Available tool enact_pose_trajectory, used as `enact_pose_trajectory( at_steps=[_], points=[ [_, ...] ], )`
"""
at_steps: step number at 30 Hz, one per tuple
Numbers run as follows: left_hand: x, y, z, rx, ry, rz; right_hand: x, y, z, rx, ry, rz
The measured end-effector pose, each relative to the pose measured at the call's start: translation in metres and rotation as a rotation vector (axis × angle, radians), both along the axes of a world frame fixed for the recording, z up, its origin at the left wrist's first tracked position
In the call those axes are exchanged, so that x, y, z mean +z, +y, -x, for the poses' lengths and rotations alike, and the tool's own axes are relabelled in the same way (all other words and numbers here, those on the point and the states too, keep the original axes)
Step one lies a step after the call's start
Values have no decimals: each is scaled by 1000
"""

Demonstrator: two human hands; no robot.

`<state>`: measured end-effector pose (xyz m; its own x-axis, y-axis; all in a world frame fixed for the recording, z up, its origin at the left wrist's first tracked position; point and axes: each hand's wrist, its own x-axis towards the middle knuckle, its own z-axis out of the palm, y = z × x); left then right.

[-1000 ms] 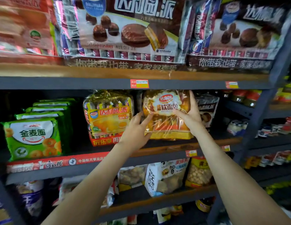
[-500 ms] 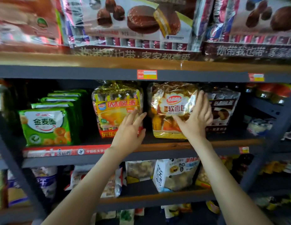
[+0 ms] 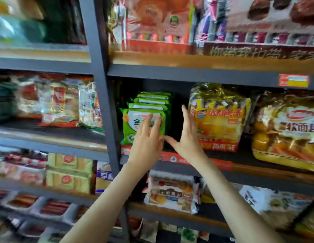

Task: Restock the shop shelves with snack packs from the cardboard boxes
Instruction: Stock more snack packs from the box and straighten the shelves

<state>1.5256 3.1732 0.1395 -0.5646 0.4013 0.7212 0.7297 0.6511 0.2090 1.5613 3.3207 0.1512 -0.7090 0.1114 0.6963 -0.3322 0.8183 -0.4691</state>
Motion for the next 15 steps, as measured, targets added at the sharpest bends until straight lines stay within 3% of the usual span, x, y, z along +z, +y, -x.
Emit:
enact_pose_trajectory(
  at_steps=[4, 9, 15],
  points=[
    [-3, -16, 30, 81, 27, 152, -1, -15, 30, 52, -369, 167],
    [-9, -18, 53, 111, 85, 268, 6, -6, 43, 58, -672, 358],
    [-8, -22, 64, 106, -41, 353, 6, -11, 59, 146, -732, 376]
  ],
)
